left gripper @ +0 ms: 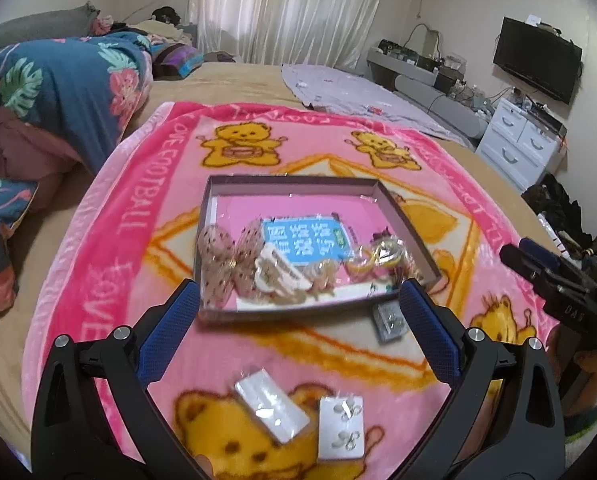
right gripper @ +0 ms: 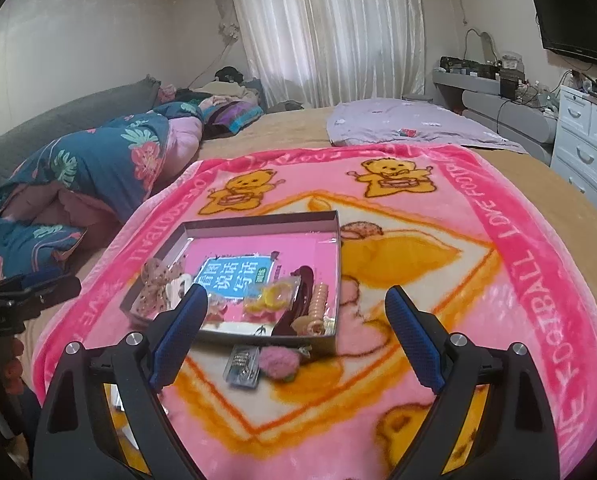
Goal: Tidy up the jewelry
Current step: 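Withdraw both tools from the box toward the remaining jewelry, then grasp the white pearl-earring card with the left tool while the right tool grasps the pink pom-pom clip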
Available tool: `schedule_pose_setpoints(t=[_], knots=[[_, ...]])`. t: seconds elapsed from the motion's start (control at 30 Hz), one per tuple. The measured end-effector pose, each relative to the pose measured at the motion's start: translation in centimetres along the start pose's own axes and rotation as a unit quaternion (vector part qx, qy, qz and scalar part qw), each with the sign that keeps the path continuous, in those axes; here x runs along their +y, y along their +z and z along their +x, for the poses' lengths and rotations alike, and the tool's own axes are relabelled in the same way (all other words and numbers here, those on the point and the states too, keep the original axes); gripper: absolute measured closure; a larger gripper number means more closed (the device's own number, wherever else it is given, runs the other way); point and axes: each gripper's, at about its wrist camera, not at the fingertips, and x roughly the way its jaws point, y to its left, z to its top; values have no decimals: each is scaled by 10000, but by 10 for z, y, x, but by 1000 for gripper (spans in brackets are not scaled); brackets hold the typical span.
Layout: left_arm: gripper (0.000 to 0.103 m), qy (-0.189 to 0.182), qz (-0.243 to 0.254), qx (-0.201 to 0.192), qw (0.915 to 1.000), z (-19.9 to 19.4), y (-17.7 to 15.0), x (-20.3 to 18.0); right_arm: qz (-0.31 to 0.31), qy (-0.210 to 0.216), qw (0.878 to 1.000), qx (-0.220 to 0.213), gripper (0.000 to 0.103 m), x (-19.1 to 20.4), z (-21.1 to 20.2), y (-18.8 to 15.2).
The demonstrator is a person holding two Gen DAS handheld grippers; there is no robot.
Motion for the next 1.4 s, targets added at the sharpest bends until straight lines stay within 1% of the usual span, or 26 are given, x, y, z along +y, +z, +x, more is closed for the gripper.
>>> schedule_pose_setpoints(t=[0.2, 0.33, 0.67, 0.9, 1.13, 1.2, 1.27, 1.4], knots=[[10, 104, -42, 173, 9998, -2, -21, 8, -93, 0, 9999, 95, 13, 4, -3, -9], [10, 110, 4, 238, 9997, -5, -31, 8, -127, 12, 9998, 163, 13, 7, -4, -16], [10, 4, 92, 528, 9986, -9, -60, 2, -227, 106, 9991, 337, 13, 15, -7, -30], [10, -179, 179, 943, 9952, -4, -90, -9, -231, 188, 9981, 532, 13, 18, -3, -41], [10, -469, 342, 1343, 9892, 1, -123, -23, -297, 98, 9974, 652, 13, 19, -1, -50], [21, -551, 375, 1431, 9875, 3, -133, -27, -275, 90, 9974, 667, 13, 17, -1, -51], [27, -593, 381, 1477, 9865, 5, -137, -30, -241, 92, 9974, 676, 13, 16, -1, -52], [30, -550, 378, 1480, 9867, 14, -139, -32, -241, 110, 9973, 687, 13, 15, 0, -53]])
